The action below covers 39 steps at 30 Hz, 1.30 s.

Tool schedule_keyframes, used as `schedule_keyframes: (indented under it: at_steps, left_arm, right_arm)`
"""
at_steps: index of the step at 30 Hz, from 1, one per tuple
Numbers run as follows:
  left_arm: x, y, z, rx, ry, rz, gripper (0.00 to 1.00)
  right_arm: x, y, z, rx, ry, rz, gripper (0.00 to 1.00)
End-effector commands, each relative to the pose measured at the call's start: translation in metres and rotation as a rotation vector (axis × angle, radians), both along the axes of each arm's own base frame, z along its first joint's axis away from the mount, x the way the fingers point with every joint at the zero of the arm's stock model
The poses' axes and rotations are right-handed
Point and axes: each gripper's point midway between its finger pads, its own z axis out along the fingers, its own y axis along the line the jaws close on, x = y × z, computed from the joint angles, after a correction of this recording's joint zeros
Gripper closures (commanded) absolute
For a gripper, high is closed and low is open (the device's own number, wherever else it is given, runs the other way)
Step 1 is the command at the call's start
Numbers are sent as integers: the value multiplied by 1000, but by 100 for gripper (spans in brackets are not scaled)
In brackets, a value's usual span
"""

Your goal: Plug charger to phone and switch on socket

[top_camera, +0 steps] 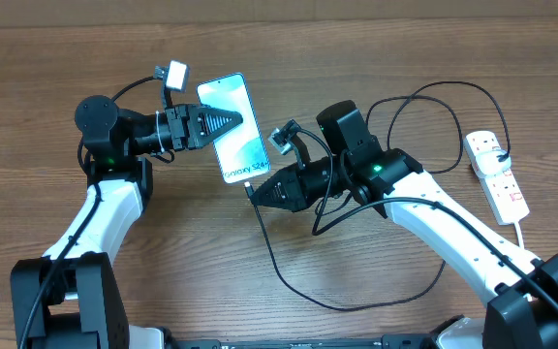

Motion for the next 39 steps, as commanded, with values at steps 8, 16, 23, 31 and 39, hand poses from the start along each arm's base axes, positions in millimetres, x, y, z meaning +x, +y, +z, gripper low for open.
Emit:
schedule_keyframes:
  at_steps: [8,16,23,31,39]
  left_arm:
    - [0,1,7,8,-60,-1,96]
    - [0,1,7,8,-60,-1,96]
    - [2,1,7,7,-60,8,95]
    - [4,2,8,5,-61,20,96]
    - [3,2,8,5,-60,17,96]
  right_arm:
    - [3,-9,31,6,-142,-52,96]
    - [3,-9,34,11,-147,-52,96]
    - [0,-10,31,-3,-125,-50,96]
    - [-6,-10,28,-15,-103,-40,96]
    - [-7,-6,31,-2,-122,-28,96]
